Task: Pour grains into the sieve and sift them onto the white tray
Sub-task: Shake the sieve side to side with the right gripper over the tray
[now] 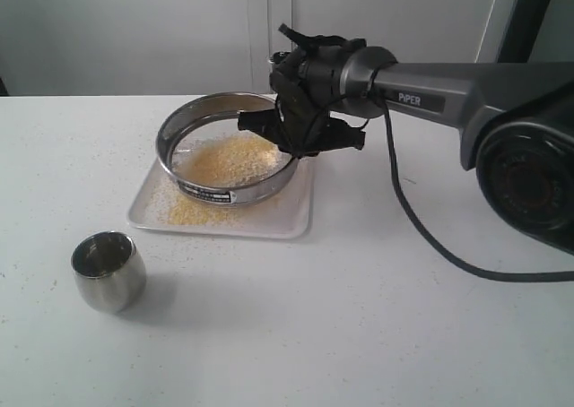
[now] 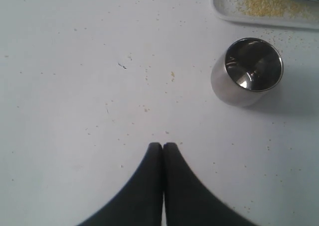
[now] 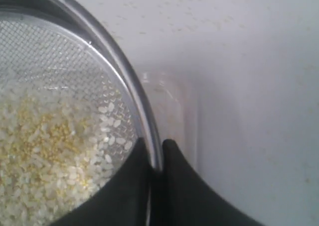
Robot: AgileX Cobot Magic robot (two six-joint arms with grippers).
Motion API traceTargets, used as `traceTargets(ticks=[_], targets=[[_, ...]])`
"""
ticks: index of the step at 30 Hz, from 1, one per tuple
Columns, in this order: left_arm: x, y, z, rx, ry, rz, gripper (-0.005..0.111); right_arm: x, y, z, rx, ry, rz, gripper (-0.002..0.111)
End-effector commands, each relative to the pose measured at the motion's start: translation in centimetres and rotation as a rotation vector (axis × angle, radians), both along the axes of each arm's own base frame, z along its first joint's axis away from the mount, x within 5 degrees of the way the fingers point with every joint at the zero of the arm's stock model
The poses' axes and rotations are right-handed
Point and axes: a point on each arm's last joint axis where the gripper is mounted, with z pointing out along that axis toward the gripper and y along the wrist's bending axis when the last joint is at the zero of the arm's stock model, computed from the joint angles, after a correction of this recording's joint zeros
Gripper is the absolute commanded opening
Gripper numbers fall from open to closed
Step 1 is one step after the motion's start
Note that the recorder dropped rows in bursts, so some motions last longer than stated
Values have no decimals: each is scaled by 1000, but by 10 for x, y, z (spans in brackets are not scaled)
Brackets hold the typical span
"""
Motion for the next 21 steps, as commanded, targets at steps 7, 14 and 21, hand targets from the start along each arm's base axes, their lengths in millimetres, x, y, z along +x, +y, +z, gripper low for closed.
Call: traceTargets(ticks=[7, 14, 21], targets=[[-1, 0, 1, -9, -7, 3, 0, 0, -15, 8, 91, 105, -122, 0], [-1, 0, 1, -9, -7, 3, 0, -3, -20, 8, 46, 122, -212, 0], [-1, 0, 1, -9, -7, 3, 0, -6, 6, 16, 51, 29, 5, 0]])
